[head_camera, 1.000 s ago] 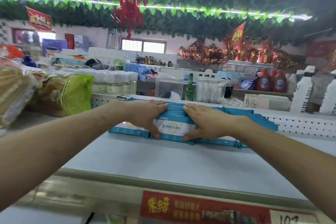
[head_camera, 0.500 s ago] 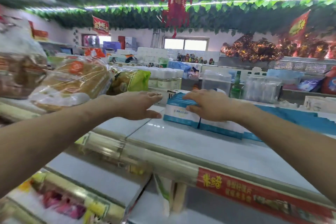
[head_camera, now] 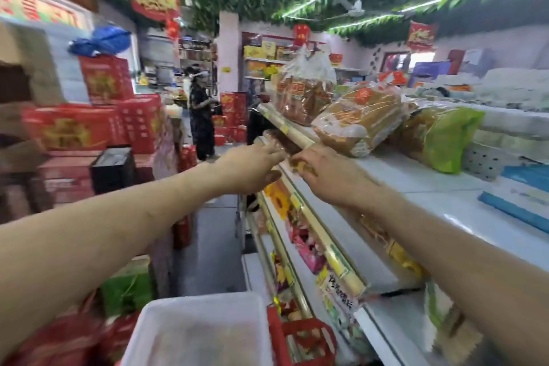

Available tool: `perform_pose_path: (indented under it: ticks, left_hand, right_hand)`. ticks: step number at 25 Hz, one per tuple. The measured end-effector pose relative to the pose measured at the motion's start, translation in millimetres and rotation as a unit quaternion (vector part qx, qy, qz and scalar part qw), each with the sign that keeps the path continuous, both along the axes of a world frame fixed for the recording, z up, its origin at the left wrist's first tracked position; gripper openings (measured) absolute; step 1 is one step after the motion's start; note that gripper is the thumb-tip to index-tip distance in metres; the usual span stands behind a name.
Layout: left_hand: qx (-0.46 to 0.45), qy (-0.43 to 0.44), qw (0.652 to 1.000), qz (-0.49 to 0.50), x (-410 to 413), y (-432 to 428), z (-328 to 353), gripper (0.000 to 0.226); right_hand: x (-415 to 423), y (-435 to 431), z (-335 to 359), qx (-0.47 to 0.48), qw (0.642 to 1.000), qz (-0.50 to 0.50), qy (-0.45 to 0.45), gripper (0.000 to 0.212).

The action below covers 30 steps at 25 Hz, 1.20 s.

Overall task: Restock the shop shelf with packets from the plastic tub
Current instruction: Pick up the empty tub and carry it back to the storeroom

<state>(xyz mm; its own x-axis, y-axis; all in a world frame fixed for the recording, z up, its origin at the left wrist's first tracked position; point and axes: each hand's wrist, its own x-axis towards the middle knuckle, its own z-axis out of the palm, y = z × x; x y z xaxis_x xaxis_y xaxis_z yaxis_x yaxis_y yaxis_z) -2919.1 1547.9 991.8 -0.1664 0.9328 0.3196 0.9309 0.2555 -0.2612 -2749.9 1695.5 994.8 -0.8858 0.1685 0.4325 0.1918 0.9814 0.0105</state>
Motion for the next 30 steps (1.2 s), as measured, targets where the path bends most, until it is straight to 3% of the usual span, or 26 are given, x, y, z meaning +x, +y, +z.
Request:
perform_pose_path:
  ticks: [3,7,10,14,18,22,30]
  left_hand:
    - [-0.014,-0.06,0.992,0.108,-23.6,-86.5,-61.9,0.044]
    - [-0.04,-0.169,0.957,0.233,-41.1,-179.7,-193.6,0.045]
    - [-0.064,-0.236,0.931,0.27,-39.1,-221.9,-278.7,0.058]
    - [-0.069,-0.292,0.906,0.299,-29.6,-245.3,-359.3,0.061]
    - [-0.066,-0.3,0.907,0.289,-26.4,-248.7,-408.4,0.07]
    - [-0.062,-0.271,0.913,0.3,-30.2,-251.1,-434.8,0.075]
    - [0.118,-0.369,0.867,0.312,-26.4,-260.3,-426.7,0.068]
  right_hand:
    - [-54.6,-53.3,-61.7,-0.085,0.994,0.058,-0.018,0.043]
    - [-87.8,-108.4,-182.9,-0.191,0.98,0.048,-0.038,0.052]
    - [-75.5,-132.3,-278.7,-0.224,0.973,-0.02,-0.054,0.057]
    - [-37.1,-135.1,-371.3,-0.179,0.966,-0.159,-0.099,0.068]
    - [-24.5,-117.0,-416.1,-0.214,0.953,-0.16,-0.146,0.068]
    - [-23.1,-111.7,-432.3,-0.231,0.955,-0.144,-0.117,0.068]
    - [-24.7,-119.7,-424.2,-0.26,0.954,-0.14,-0.044,0.062]
